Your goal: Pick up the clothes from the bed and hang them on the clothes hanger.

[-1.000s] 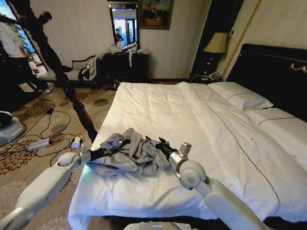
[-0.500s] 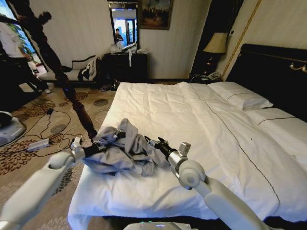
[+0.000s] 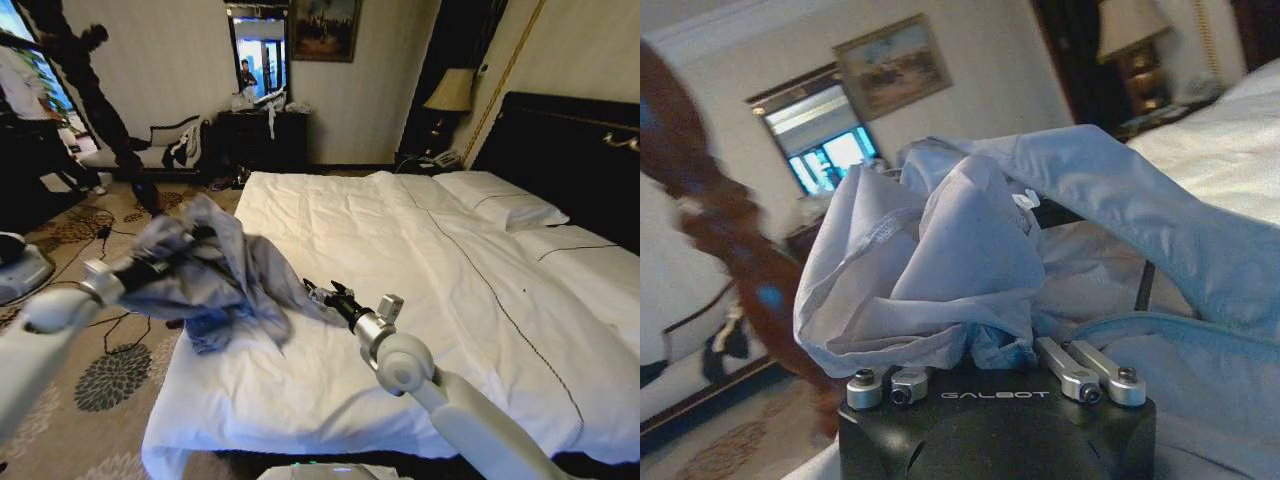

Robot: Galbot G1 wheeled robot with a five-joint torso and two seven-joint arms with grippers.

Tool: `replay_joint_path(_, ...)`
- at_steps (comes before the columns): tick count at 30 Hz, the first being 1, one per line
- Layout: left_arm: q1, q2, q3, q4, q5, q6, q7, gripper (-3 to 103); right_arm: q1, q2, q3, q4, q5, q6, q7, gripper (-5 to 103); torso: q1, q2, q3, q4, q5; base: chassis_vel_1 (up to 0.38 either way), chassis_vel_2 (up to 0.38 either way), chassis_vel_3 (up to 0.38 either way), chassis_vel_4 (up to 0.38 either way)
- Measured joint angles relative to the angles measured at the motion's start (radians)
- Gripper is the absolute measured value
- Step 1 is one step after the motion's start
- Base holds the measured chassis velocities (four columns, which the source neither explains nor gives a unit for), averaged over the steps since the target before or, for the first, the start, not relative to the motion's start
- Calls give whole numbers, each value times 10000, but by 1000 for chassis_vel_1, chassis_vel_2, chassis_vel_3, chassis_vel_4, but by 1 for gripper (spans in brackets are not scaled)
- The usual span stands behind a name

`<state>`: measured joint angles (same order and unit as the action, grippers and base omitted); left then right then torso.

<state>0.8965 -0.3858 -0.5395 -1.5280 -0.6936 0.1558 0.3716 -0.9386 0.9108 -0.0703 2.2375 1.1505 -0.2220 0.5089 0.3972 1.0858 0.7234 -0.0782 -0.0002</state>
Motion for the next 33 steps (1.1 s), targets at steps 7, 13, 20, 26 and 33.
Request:
replay_joint_path(7, -2041, 2008, 1232, 731, -1006, 813, 26, 22, -383, -297, 256, 430, -7, -1, 13, 100, 0, 0, 0, 2, 1, 0, 0, 0, 0)
replay_joint_path(13, -1803, 3266, 930, 858, -1616, 1156, -151, 22, -471, -337, 349, 619, -10, -8, 16, 100, 1, 0, 1, 7, -2, 0, 0, 0, 0)
replay_joint_path(20, -729, 4551, -181, 489, -2550, 998, -579, 22, -466, -347, 345, 724, -15, -22, 16, 100, 0, 1, 0, 3, 5, 0, 0, 0, 0)
replay_joint_path(26, -603, 4381, -433, 44, -2788, 180, -1413, 22, -628, -350, 389, 738, -105, -23, -1, 100, 0, 1, 0, 6, 6, 0, 0, 0, 0)
replay_joint_path(33, -185, 1821, -438, -1045, -2861, -1335, -3555, 22, -976, -169, 659, 660, -380, 24, -36, 100, 1, 1, 1, -5, 2, 0, 0, 0, 0)
